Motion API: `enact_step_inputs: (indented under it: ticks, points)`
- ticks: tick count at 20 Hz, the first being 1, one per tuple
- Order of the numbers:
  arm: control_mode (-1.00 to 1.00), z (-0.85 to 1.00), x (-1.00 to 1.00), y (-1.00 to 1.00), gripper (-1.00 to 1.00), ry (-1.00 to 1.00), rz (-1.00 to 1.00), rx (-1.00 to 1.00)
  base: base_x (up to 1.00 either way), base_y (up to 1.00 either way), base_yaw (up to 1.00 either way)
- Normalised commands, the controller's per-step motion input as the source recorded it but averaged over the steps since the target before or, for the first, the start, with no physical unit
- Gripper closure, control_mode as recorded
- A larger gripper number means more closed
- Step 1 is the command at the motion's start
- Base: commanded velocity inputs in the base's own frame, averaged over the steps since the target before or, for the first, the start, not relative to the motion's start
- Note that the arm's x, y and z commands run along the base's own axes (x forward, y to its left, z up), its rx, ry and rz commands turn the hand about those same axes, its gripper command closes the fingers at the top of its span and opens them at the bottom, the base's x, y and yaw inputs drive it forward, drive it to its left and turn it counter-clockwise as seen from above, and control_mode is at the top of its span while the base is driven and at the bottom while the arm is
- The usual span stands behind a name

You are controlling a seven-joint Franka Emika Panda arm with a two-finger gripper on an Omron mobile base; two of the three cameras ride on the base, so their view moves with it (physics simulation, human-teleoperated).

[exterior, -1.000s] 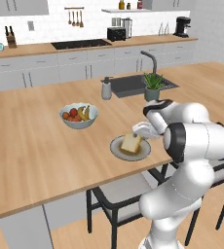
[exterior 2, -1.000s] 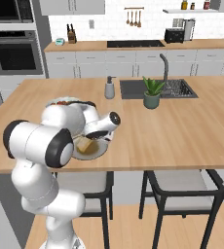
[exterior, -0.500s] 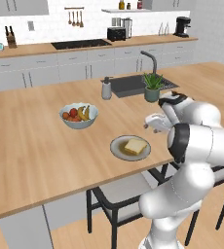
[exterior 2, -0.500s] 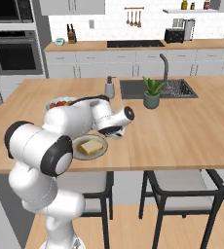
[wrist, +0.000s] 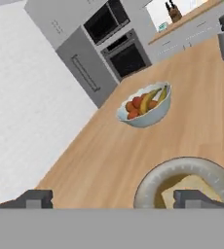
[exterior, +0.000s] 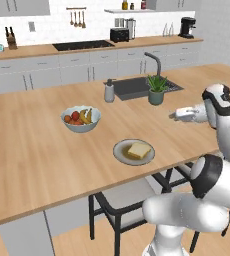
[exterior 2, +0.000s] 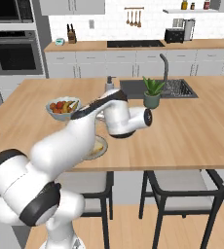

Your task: Start the toaster. Once the lever pops up, take the bread to the plate on the dining counter.

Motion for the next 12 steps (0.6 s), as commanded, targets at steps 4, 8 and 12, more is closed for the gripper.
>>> enact_step_inputs:
  ticks: [4,8,12]
  points:
    - [-1.00,1.00,-1.00,-0.03,-1.00,-0.65,0.08,0.13,0.00,0.00,0.00]
    - [-1.00,1.00,-1.00,-0.13,-1.00,-0.72,0.05,0.21,0.00,0.00,0.00]
    - [-1.00,0.97,-1.00,-0.16,-1.00,-0.76,0.05,0.27,0.00,0.00,0.00]
